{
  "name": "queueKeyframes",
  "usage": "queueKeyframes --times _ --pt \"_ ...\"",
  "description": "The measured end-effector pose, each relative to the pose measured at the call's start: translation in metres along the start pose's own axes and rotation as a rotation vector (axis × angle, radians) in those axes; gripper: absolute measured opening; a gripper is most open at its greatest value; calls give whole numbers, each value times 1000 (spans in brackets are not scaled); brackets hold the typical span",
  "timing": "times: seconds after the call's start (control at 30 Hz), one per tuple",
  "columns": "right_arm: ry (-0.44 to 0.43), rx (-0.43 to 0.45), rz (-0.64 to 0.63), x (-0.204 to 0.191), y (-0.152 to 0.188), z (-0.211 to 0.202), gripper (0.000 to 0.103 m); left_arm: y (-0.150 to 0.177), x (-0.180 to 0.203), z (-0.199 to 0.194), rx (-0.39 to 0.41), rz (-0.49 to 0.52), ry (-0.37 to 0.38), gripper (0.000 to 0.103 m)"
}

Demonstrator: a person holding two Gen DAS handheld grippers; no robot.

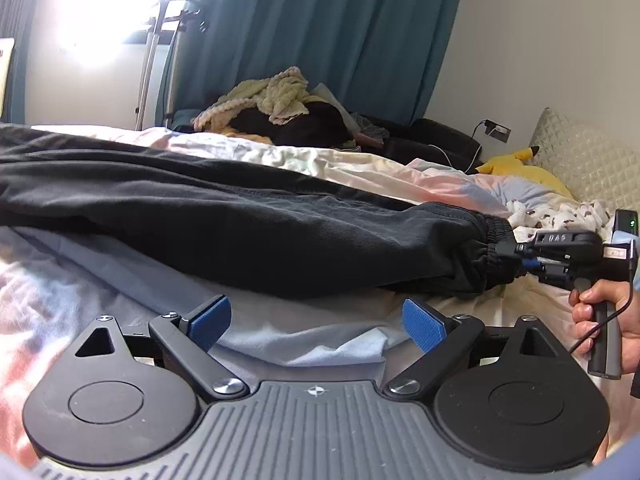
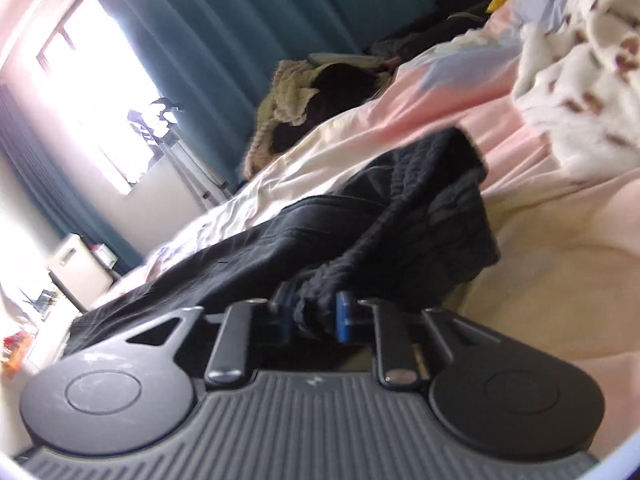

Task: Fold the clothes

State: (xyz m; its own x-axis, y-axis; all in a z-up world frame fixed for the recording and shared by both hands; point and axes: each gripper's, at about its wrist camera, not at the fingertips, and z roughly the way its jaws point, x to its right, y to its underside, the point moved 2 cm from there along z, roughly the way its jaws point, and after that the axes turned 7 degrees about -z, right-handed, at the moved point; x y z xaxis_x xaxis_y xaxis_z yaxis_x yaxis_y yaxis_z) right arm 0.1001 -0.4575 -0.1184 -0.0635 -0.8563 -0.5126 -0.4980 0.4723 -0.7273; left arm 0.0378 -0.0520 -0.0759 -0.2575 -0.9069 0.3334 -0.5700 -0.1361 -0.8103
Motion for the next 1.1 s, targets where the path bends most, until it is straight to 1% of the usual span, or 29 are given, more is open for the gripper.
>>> queueKeyframes --times 0.1,0.13,0.2,0.23,0.33,0.4,0.47,0.63,0.7,0.73,0.77,0.83,0.87,0.9,0.93,0.97,1.0,1.03,1.07,1.1 --pt "77 -50 50 7 4 5 14 -2 -3 -1 -1 -20 2 94" --pt "105 -50 56 7 3 4 12 -2 -3 -1 -1 -22 -3 94" --pt "190 7 -14 -8 -9 -9 10 -1 -4 -3 -1 -26 -11 94" --pt "226 50 -51 -16 -16 -17 9 -2 -4 -3 -1 -29 -13 94" --pt "325 168 -96 -24 -30 -44 8 -2 -3 -5 -1 -36 -13 94" --pt "372 189 -147 -21 -32 -48 8 -2 -3 -7 -1 -41 -13 94" --pt "381 174 -159 -14 -29 -45 9 -3 -2 -8 5 -37 -12 94" --pt "405 53 -137 17 -10 -27 16 -1 3 -5 4 5 -21 94" --pt "395 42 -130 19 -3 -27 19 0 5 -5 2 24 -23 94" --pt "392 48 -117 19 -1 -30 24 0 6 -5 5 31 -25 94" --pt "391 54 -92 18 1 -34 26 0 7 -5 8 38 -28 94" --pt "400 77 -49 14 2 -44 29 0 8 -7 13 42 -31 94" --pt "409 96 -40 11 1 -51 36 0 9 -9 15 40 -31 94" --pt "418 115 -31 8 1 -59 41 0 9 -10 18 39 -31 94" --pt "419 133 -9 4 1 -66 53 0 9 -12 22 39 -31 94" --pt "410 148 32 1 1 -73 60 1 9 -13 27 40 -32 94" --pt "390 161 81 -3 2 -80 61 1 9 -15 31 42 -33 94" --pt "353 170 144 -5 4 -85 64 1 9 -16 36 43 -34 94" --pt "313 183 206 -8 7 -88 72 1 9 -17 41 45 -37 94" --pt "275 197 267 -11 9 -89 78 1 10 -18 45 48 -41 94"
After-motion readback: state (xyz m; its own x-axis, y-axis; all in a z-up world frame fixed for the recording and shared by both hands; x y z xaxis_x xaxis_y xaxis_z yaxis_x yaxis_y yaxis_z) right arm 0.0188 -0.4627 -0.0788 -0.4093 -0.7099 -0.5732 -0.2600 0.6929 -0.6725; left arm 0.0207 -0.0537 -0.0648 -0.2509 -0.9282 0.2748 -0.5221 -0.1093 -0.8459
